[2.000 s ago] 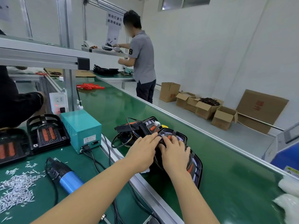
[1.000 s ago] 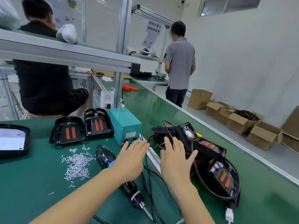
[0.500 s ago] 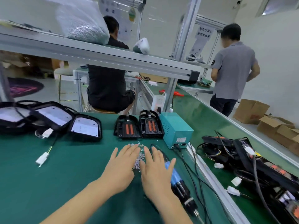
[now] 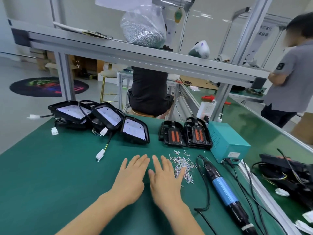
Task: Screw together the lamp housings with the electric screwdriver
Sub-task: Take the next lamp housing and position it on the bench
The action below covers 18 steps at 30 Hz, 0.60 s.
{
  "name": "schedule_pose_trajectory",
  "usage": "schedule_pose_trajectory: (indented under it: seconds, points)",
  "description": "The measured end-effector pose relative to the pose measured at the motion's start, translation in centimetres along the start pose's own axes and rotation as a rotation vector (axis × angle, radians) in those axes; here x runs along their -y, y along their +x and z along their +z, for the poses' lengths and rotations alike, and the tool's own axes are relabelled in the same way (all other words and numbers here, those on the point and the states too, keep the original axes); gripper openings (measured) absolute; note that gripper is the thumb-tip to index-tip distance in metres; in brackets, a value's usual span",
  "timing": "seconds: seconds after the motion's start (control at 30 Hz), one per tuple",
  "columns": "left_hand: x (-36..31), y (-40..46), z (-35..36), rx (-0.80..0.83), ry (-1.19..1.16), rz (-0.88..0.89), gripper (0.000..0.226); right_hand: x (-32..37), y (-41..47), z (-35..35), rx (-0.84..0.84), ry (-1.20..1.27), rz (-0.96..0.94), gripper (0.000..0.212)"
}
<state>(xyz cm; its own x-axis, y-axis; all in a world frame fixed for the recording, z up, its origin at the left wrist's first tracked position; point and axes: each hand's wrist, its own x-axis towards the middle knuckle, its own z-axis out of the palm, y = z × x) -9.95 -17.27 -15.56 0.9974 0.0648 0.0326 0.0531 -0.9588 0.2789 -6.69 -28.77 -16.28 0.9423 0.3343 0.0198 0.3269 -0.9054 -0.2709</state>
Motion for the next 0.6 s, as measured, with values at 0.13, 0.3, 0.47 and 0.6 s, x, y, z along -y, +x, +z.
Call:
schedule_pose_trajectory:
  seconds: [0.13, 0.3, 0.47, 0.6]
  points:
    - [1.4, -0.2, 0.6, -0.019, -0.004, -0.031, 0.078, 0.8, 0.1, 0.9, 0.013, -0.021, -0.023, 0.051]
    - [3.6, 0.8, 0.3, -0.134, 0.007, -0.048, 0.061, 1.1, 0.2, 2.1, 0.097, -0.086, -0.067, 0.050]
    - [6.6, 3.5, -1.8, -0.320, 0.069, -0.089, 0.055, 0.8, -0.1, 3.0, 0.106, -0.108, -0.100, 0.052]
    - [8.1, 6.1, -3.1, -0.344, 0.311, -0.026, 0.056, 0.6, 0.3, 3.5, 0.075, -0.146, -0.110, 0.053]
